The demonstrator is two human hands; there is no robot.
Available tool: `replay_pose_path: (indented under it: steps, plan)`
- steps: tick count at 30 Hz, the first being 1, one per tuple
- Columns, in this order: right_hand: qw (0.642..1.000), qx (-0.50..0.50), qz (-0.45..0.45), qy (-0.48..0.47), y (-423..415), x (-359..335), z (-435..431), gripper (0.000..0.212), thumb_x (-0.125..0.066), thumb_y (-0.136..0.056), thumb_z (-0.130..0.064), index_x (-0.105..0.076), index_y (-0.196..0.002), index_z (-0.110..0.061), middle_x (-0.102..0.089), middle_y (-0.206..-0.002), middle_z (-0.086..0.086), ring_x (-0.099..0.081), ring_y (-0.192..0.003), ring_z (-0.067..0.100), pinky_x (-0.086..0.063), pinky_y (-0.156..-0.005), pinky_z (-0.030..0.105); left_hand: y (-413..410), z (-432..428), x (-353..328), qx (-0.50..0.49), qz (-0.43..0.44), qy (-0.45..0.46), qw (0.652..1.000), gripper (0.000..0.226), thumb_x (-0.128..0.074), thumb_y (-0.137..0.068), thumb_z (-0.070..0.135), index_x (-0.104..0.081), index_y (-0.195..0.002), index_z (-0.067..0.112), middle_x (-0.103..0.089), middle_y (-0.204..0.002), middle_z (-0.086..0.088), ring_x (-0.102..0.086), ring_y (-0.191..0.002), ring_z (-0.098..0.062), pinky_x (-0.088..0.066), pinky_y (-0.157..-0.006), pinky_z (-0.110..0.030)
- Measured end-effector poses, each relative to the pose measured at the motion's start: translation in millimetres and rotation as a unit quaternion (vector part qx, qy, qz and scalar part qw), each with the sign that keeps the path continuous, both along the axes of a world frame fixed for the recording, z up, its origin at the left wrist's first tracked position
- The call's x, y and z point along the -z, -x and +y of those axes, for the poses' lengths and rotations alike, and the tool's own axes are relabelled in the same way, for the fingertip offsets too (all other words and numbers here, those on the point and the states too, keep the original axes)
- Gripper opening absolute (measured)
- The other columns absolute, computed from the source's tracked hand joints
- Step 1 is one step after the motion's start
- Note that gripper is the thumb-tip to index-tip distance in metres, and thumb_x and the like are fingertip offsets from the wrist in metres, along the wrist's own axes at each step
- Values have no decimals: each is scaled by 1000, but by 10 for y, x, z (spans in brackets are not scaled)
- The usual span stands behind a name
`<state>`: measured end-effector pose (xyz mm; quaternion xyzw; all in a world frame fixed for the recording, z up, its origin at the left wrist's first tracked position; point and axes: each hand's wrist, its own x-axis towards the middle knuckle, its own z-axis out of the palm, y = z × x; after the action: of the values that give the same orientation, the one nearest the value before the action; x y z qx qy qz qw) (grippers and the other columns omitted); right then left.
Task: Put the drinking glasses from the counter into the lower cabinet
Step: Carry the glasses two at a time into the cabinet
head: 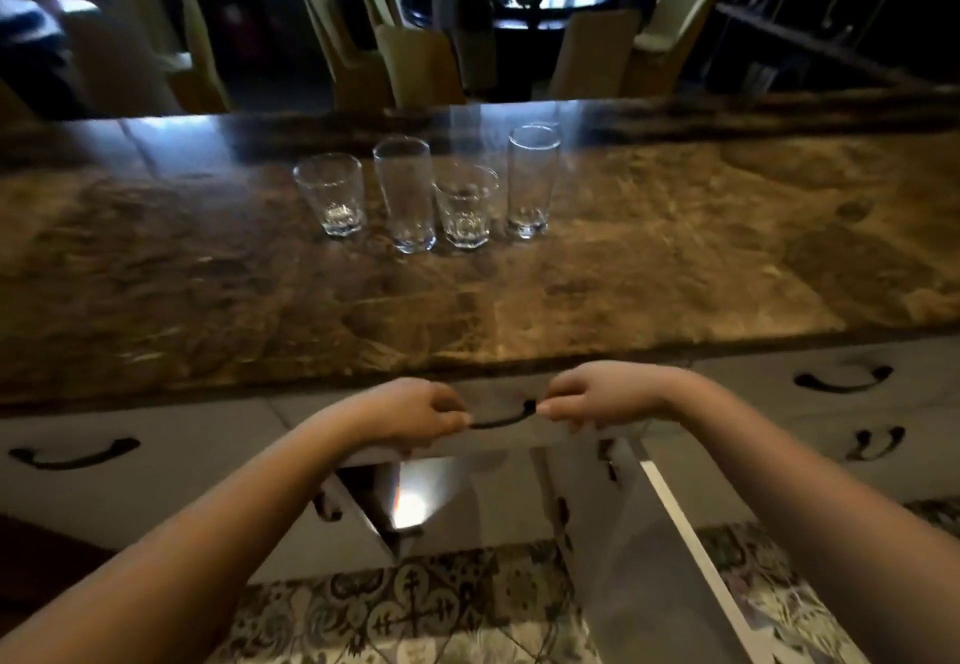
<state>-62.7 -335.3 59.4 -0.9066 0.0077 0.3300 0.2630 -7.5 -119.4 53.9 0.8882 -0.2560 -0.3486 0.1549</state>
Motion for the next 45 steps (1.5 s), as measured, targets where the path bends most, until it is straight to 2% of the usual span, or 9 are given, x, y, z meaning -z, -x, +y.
replay_pose_path:
  steps: [5, 8, 11, 15, 20, 25, 31, 37, 45]
  plan:
    - [996, 49, -28, -72, -443, -383, 99, 37, -45, -96, -36, -61, -118, -10, -66, -99, 2, -62, -82, 12, -50, -70, 22, -420, 378, -330, -206, -16, 104, 973, 28, -49, -93, 33, -60, -112, 17, -63, -81, 0, -60, -71, -15, -53, -64, -27]
    - [991, 91, -75, -68, -737, -434, 186, 35, -46, -96, -32, -60, -119, -9, -66, -92, 0, -61, -72, 9, -51, -63, 19, -674, 525, -371, -277, -20, 150, 949, 34, -53, -91, 30, -58, -120, 12, -64, -86, -3, -60, -73, -15, -52, -65, -27]
    - [975, 133, -173, -28, -1024, -396, 247, 44, -53, -92, -35, -51, -129, -12, -64, -110, 4, -65, -86, 15, -53, -71, 26, -925, 530, -407, -286, -95, 187, 935, 51, -57, -88, 32, -45, -135, 16, -61, -120, -8, -61, -99, -20, -54, -83, -32]
    - [937, 241, -252, -29, -1320, -345, 386, 63, -59, -87, -41, -39, -138, -9, -58, -128, 10, -58, -111, 25, -52, -93, 38, -1235, 328, -343, -297, -145, 264, 906, 67, -62, -85, 33, -32, -143, 17, -51, -138, -8, -52, -124, -20, -42, -98, -29]
    - [874, 369, -317, 10, -1547, -272, 442, 56, -63, -85, -37, -44, -129, -6, -61, -120, 10, -59, -107, 26, -49, -82, 33, -1614, -2, -266, -285, -153, 325, 889, 83, -66, -81, 34, -19, -147, 15, -34, -152, -8, -37, -138, -23, -32, -111, -37]
    - [817, 462, -342, 36, -1726, -239, 177, 70, -69, -82, -32, -35, -134, -1, -48, -136, 17, -49, -123, 32, -44, -99, 39, -1868, -129, -208, -255, -120, 384, 879, 85, -69, -78, 32, -20, -146, 18, -37, -150, -4, -39, -137, -22, -33, -112, -36]
    - [792, 474, -370, -104, -1952, -128, 4, 82, -72, -79, -28, -25, -144, -11, -34, -151, 10, -37, -137, 26, -36, -108, 35, -1956, -110, -157, -221, -125, 408, 877, 67, -70, -78, 24, -37, -135, 18, -53, -135, -5, -50, -125, -19, -39, -108, -33]
    - [769, 473, -413, -120, -1946, -60, 16, 64, -74, -78, -26, -43, -132, -10, -55, -133, 8, -52, -123, 22, -41, -96, 27, -1858, 31, -158, -228, -129, 427, 866, 63, -72, -77, 19, -41, -131, 18, -55, -123, 4, -53, -116, -12, -41, -105, -30]
    - [750, 477, -429, -161, -1304, -218, 340, 57, -76, -75, -22, -51, -125, -13, -57, -119, -1, -51, -106, 10, -41, -90, 25, -1557, 514, -173, -279, -129, 428, 850, 62, -71, -76, 17, -42, -130, 23, -54, -117, 11, -54, -113, -8, -43, -102, -28]
